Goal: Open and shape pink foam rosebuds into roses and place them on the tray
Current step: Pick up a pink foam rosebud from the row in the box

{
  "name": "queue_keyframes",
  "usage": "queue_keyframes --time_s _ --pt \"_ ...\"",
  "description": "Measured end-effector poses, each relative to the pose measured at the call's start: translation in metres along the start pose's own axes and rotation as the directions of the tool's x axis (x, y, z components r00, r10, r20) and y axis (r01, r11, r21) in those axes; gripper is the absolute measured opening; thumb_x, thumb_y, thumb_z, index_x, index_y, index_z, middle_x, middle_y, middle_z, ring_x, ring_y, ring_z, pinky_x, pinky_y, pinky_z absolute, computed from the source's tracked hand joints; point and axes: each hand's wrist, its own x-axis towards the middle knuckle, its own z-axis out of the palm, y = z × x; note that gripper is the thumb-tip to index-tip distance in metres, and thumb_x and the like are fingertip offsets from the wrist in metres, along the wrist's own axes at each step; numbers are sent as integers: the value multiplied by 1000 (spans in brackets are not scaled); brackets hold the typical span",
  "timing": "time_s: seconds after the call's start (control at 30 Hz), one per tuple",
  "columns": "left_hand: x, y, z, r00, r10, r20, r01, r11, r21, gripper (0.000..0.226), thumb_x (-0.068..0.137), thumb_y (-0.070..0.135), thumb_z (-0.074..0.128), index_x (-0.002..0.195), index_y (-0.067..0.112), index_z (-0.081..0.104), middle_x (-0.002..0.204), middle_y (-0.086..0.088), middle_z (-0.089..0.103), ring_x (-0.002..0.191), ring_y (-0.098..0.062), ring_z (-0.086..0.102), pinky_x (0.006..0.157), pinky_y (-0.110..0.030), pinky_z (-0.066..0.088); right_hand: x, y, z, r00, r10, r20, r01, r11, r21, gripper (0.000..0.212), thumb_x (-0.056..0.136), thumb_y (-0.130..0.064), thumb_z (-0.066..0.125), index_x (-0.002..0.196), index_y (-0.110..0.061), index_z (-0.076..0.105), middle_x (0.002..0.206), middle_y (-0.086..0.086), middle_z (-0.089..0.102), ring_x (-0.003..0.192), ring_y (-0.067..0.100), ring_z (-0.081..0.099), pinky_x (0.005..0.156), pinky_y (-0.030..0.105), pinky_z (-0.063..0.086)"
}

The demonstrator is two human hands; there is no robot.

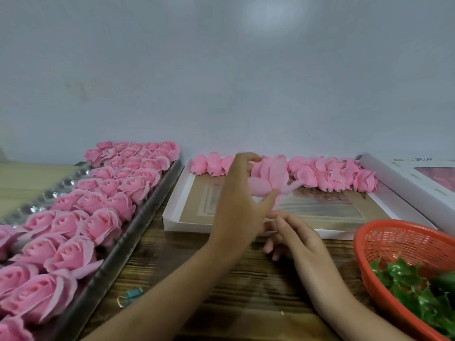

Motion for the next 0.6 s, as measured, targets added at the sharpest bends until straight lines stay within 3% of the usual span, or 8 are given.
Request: queue_keyframes --time_s 0.1,0.23,0.33,0.4,0.5,0.6 --pt "-30 -5 -18 998 35 49 -39 997 65 52 72 10 77 109 31 46 103 16 53 98 2 52 80 -6 39 -2 -2 -1 1000 0 30 0 1000 17 33 84 -31 53 101 -5 67 70 4 65 60 11 54 55 20 45" --pt "-55 -16 -28 997 51 65 -57 993 103 47 70 -1 75 98 28 50 96 15 50 91 1 53 73 -5 43 -4 0 -3 996 -26 82 31 998 -60 33 74 -32 66 98 -9 68 64 1 64 57 5 56 57 16 47" --pt "-54 -19 -28 997 10 83 -14 999 51 38 71 -5 70 94 21 55 95 11 54 92 -5 55 71 -15 49 -5 0 -5 995 -25 96 37 992 -119 32 74 -33 83 101 -21 71 76 -5 72 65 1 61 61 13 48" --pt "-53 -19 -26 993 -10 119 6 1000 29 34 73 -5 69 95 19 58 96 10 57 93 -8 56 72 -22 51 -4 1 -6 995 -30 99 42 992 -122 30 74 -31 80 103 -24 73 91 -8 76 76 -2 66 66 10 48" --pt "-53 -19 -26 991 17 131 -26 997 67 34 72 -4 71 93 20 58 94 11 58 93 -8 56 75 -18 48 -4 4 -5 993 -45 112 61 988 -139 27 78 -29 81 103 -26 73 102 -3 75 92 6 69 75 14 50" --pt "-52 -18 -27 991 62 116 -76 990 121 36 71 -5 70 94 21 62 96 12 58 97 -8 54 82 -17 43 -4 5 -5 995 -61 82 72 988 -140 31 74 -30 77 103 -20 72 101 0 75 92 9 69 76 15 50"
